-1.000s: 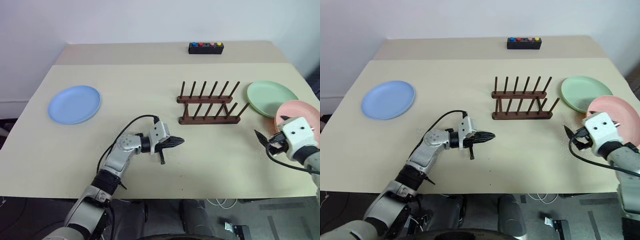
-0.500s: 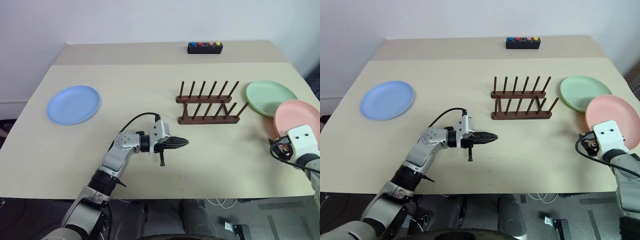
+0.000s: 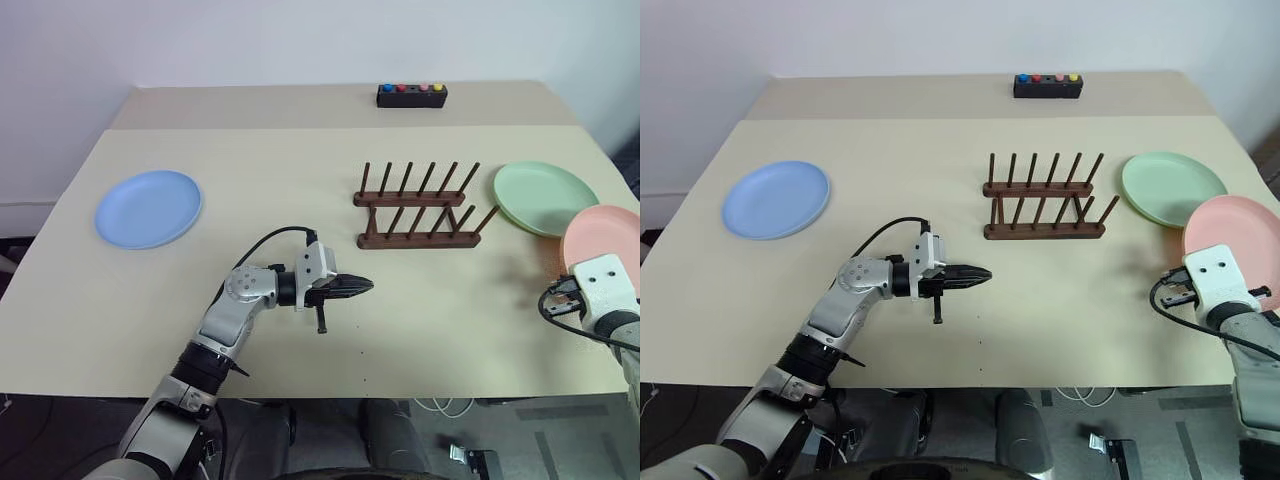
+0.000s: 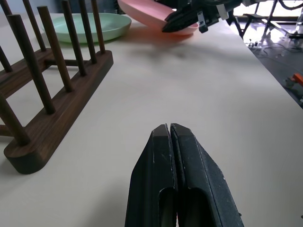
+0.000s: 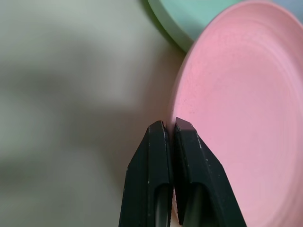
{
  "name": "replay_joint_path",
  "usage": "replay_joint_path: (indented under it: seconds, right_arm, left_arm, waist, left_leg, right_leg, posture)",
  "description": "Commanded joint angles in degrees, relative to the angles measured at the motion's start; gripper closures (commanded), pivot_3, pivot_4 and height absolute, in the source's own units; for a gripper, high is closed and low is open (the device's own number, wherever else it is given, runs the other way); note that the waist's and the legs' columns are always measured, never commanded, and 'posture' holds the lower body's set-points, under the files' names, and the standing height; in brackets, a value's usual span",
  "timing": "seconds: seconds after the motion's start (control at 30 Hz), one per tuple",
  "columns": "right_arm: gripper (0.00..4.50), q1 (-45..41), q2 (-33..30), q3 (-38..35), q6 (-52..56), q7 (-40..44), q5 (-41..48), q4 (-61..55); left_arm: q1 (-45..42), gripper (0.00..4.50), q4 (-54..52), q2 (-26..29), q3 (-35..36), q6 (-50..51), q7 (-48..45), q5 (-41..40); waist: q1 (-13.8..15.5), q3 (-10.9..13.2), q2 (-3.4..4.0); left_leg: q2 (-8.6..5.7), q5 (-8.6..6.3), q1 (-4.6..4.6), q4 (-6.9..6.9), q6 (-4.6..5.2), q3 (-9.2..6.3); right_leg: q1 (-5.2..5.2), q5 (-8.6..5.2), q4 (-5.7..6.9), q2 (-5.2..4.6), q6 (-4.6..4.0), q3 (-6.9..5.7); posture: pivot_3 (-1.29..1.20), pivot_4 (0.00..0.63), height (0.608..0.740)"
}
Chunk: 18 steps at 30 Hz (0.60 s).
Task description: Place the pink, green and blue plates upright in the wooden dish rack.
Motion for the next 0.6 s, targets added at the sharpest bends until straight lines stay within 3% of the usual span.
replay_joint_path:
  seconds: [0.03, 0.23, 0.37, 0.6]
  right_arm:
    - [4.43, -0.58, -3.09, -1.23, -4.98, -1.37, -3.88, -5.29]
    - [4.43, -6.46, -7.70, -0.99, -13.78, 3.34, -1.85, -9.24]
    - [4.43, -16.24, -7.49, 0.93, -14.27, 11.54, 10.36, -12.16]
    - [4.43, -32.39, -5.53, 2.82, -6.48, 22.05, 30.25, -6.66]
  left_arm:
    - [-0.47, 4.50, -1.12, -0.18, -0.37, -1.16, -0.10, 0.20]
    - [-1.27, 4.50, -0.01, -0.27, 0.02, -1.90, 0.01, 0.25]
    - [-1.87, 4.50, 1.07, -0.54, 0.03, -2.53, 0.12, 0.37]
    - [-1.95, 4.50, 0.89, -0.73, 0.33, -2.88, 0.50, 0.50]
  waist:
    - [-0.16, 0.00, 0.01]
    - [-0.19, 0.01, 0.01]
    - [-0.34, 0.03, -0.02]
    - [0.15, 0.07, -0.10]
  left_leg:
    - [0.00, 0.00, -0.01, 0.00, 0.00, 0.01]
    - [0.00, 0.00, -0.04, 0.00, 0.00, 0.01]
    - [0.01, 0.00, -0.05, 0.00, 0.00, 0.01]
    - [0.01, 0.00, -0.17, 0.02, 0.00, -0.08]
  right_leg:
    - [-0.02, 0.00, 0.00, 0.00, 0.00, 0.00]
    - [-0.06, 0.00, 0.01, 0.00, 0.00, 0.00]
    - [-0.05, 0.01, 0.00, 0.00, 0.01, 0.00]
    - [-0.08, 0.02, -0.05, -0.01, 0.00, -0.04]
  posture:
    - [0.00, 0.150, 0.740]
    - [0.00, 0.150, 0.740]
    - [0.00, 0.150, 0.740]
    - [0.00, 0.150, 0.740]
